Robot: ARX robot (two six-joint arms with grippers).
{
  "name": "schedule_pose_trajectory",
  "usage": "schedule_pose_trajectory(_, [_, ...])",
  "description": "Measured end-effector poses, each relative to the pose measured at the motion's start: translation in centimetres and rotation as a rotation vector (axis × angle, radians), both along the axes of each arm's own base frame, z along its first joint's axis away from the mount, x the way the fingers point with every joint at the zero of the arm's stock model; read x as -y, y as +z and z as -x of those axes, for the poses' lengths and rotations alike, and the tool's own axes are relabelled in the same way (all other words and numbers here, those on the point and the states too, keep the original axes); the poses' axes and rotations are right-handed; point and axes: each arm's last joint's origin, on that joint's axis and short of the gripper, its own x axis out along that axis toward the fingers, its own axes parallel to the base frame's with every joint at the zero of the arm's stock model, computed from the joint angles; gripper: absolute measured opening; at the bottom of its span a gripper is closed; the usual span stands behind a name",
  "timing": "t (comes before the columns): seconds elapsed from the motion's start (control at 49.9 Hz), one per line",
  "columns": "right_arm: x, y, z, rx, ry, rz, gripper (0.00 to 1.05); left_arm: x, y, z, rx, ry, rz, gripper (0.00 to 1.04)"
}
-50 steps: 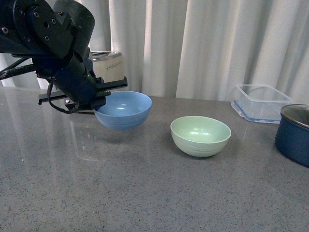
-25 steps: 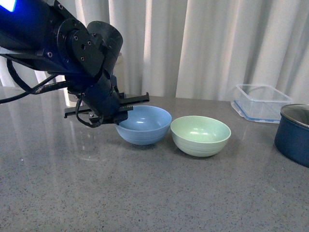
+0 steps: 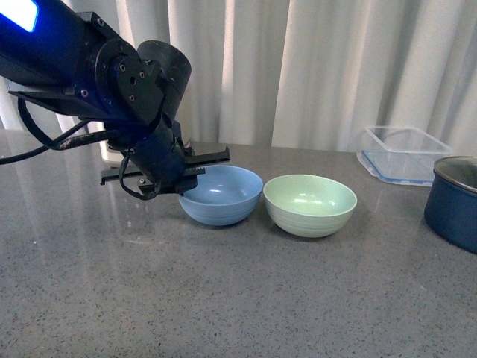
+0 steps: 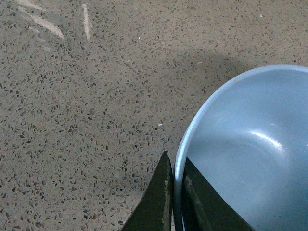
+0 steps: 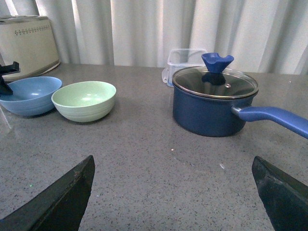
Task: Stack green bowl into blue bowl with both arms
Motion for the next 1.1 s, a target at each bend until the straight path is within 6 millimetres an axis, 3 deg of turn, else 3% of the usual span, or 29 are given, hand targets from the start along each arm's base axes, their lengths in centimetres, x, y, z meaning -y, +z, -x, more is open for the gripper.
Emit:
schedule_pose_trajectory(0.18, [0.0,0.0,0.0,0.0,0.0,0.0,0.95,-0.1,-0.1,-0.1,0.0,0.004,0.002,0.06])
schedule_pose_trajectory(0.36, [0.0,0.0,0.0,0.0,0.0,0.0,0.95,-0.5,0.2,-0.2,0.02,0.023,-0.002,0.42])
schedule_pose_trajectory(0.601, [0.0,0.0,0.0,0.0,0.0,0.0,0.95,-1.7,3.3,2.0,0.136,0.035,-0.022,0.83])
schedule_pose_trajectory(0.681, [0.0,0.0,0.0,0.0,0.0,0.0,0.95,-2.3,5.1,4.2,0.198,0.035,-0.034,0.98])
schedule_pose_trajectory(0.801, [0.0,0.0,0.0,0.0,0.0,0.0,0.95,-3.3,6.5,8.6,0.26,0.043,-0.068,0.98])
schedule_pose_trajectory(0.961, [0.0,0.0,0.0,0.0,0.0,0.0,0.95,-3.7,4.7,16.8,0.216,0.03,-0.113,0.98])
schedule_pose_trajectory(1.021, [0.0,0.0,0.0,0.0,0.0,0.0,0.95,-3.8,4.0,18.5,0.197,0.018,-0.12,0.98])
schedule_pose_trajectory(1.101, [0.0,0.0,0.0,0.0,0.0,0.0,0.95,-3.7,3.9,19.1,0.195,0.009,-0.119,0.98])
